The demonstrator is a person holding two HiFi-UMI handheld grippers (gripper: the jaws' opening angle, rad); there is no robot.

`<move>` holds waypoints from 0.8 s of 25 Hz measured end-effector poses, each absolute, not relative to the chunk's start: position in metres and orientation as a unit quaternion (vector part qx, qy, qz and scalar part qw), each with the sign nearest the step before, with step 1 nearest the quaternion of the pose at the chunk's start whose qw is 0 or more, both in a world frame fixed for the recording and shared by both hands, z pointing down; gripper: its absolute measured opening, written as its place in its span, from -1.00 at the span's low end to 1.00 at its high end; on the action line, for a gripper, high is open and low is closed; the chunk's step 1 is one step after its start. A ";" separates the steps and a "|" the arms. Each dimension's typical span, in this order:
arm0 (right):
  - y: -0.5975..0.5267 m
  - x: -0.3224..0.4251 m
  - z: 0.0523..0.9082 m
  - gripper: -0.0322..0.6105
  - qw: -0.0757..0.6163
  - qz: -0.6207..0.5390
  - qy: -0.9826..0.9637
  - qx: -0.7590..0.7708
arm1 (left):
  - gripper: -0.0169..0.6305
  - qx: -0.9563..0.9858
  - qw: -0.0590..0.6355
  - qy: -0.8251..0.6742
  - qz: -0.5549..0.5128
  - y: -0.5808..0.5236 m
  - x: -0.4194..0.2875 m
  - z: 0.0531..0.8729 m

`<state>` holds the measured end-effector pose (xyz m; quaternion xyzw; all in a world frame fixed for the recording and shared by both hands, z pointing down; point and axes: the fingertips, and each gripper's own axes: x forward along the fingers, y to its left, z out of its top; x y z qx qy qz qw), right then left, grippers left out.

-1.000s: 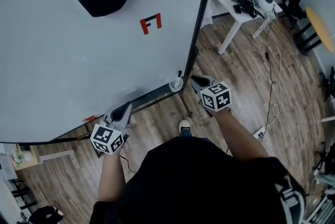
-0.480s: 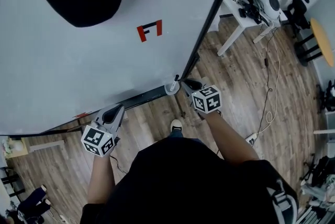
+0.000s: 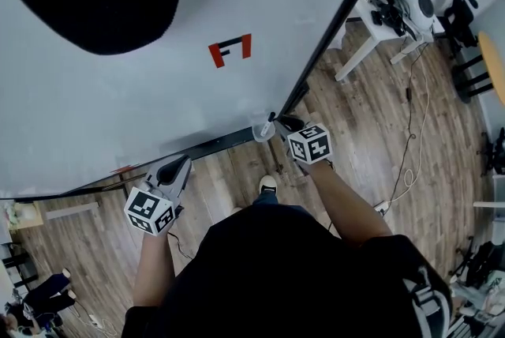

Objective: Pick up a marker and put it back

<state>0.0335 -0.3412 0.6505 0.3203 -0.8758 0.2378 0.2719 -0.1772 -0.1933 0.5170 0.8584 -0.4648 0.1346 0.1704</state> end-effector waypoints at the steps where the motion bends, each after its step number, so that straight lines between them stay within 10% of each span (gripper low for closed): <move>1: -0.342 0.033 0.654 -0.69 0.274 0.239 -0.875 0.319 | -0.89 0.857 0.172 -0.466 0.135 -0.193 -0.177 0.518; 20: -0.356 0.018 0.685 -0.66 0.289 0.254 -0.875 0.294 | -0.89 0.848 0.189 -0.478 0.132 -0.197 -0.175 0.532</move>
